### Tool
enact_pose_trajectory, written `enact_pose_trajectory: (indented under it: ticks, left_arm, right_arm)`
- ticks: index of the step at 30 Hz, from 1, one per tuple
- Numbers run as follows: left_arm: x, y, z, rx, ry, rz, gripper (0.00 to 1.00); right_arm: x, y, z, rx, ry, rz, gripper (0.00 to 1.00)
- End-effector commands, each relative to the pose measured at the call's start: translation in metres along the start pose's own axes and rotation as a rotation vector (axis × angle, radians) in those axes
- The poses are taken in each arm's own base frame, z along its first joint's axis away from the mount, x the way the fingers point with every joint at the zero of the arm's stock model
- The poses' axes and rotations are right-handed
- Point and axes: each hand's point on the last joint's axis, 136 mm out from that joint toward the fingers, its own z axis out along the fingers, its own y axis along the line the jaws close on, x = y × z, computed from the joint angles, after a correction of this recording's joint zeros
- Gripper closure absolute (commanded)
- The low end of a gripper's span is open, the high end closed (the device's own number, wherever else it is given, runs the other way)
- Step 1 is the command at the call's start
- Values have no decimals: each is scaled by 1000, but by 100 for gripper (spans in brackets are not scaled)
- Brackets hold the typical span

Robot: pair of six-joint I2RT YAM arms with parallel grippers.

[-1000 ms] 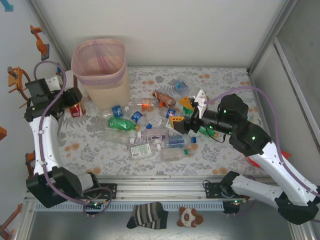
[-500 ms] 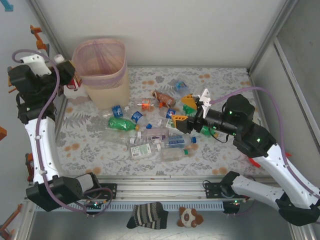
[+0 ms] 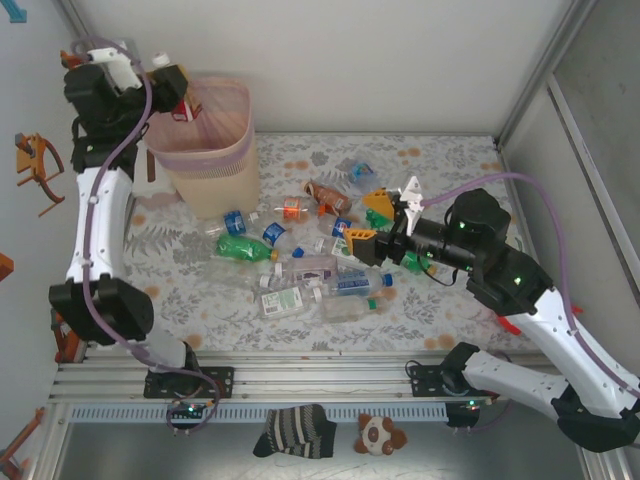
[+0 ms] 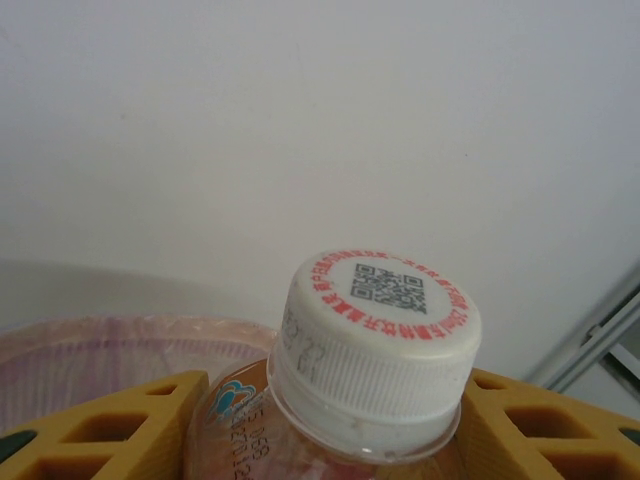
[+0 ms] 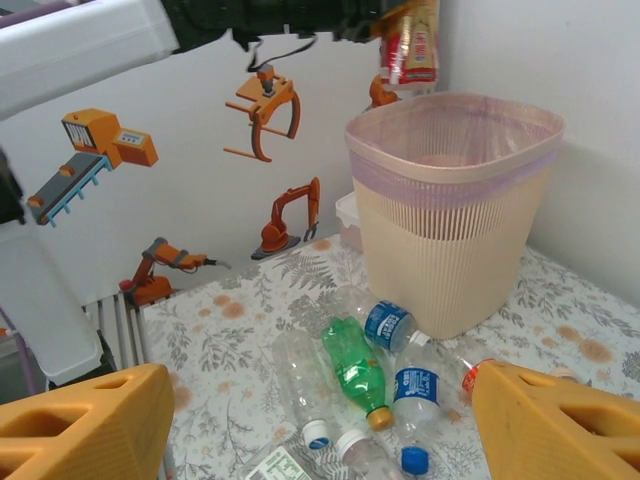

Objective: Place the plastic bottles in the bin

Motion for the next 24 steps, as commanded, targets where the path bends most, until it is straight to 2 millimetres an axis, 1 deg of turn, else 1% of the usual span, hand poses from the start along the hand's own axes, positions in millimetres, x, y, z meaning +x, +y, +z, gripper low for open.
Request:
enact_pose_trajectory:
  ticks: [1, 4, 5, 7, 11, 13, 18, 24]
  left_arm:
    - [7, -1, 26, -9, 38, 22, 53]
    - [30, 3, 54, -23, 116, 21, 54]
    - [34, 4, 60, -27, 135, 21, 54]
    - [51, 12, 75, -52, 190, 6, 54]
    - [84, 25, 98, -78, 285, -23, 56]
    - [105, 30, 108, -93, 345, -42, 56]
    - [152, 40, 118, -138, 483, -63, 56]
    - [204, 51, 113, -200, 634, -81, 55]
  right_arm:
    - [-26, 3, -13, 17, -84, -26, 23]
    - [-27, 3, -17, 27, -91, -21, 23]
    - [-26, 3, -18, 29, -92, -20, 23]
    - [-26, 3, -21, 36, -96, -16, 23]
    - [-25, 1, -25, 55, -100, -16, 23]
    - [-24, 0, -27, 62, -99, -18, 24]
    - [-23, -1, -28, 74, -96, -19, 24]
    - [-20, -2, -28, 81, -86, -33, 24]
